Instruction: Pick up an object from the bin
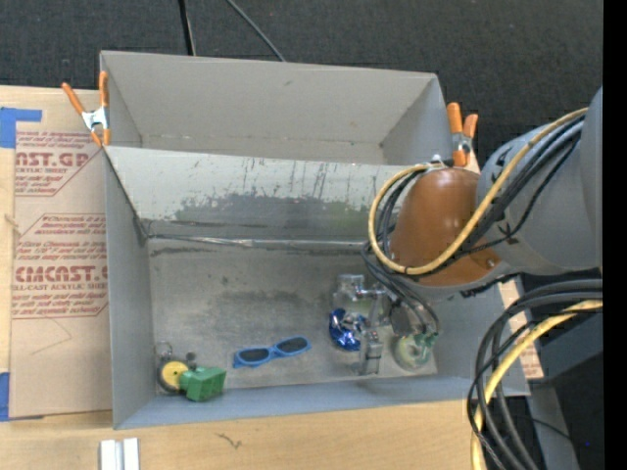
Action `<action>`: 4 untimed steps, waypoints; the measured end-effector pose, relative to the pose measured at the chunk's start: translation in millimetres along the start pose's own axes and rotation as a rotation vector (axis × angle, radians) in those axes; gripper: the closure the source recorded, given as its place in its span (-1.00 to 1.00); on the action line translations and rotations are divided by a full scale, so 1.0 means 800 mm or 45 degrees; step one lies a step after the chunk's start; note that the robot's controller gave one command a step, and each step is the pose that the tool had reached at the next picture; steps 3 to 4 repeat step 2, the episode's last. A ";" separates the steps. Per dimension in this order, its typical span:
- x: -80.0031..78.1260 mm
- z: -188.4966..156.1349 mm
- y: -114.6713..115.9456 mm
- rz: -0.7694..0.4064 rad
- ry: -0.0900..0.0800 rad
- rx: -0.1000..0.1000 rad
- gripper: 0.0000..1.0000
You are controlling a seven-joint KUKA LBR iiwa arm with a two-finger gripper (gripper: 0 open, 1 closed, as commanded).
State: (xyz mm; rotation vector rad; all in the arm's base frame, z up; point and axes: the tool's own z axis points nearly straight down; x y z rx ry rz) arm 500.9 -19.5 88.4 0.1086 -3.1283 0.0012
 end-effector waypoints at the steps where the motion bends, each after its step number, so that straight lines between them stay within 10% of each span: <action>1: -0.007 -0.005 0.003 -0.006 -0.017 -0.001 1.00; 2: 0.000 -0.152 -0.001 -0.006 -0.026 0.002 1.00; 4: 0.000 -0.152 -0.001 -0.006 -0.026 0.002 1.00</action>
Offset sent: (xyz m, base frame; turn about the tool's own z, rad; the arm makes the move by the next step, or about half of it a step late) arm 0.0000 0.0000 0.0000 0.0000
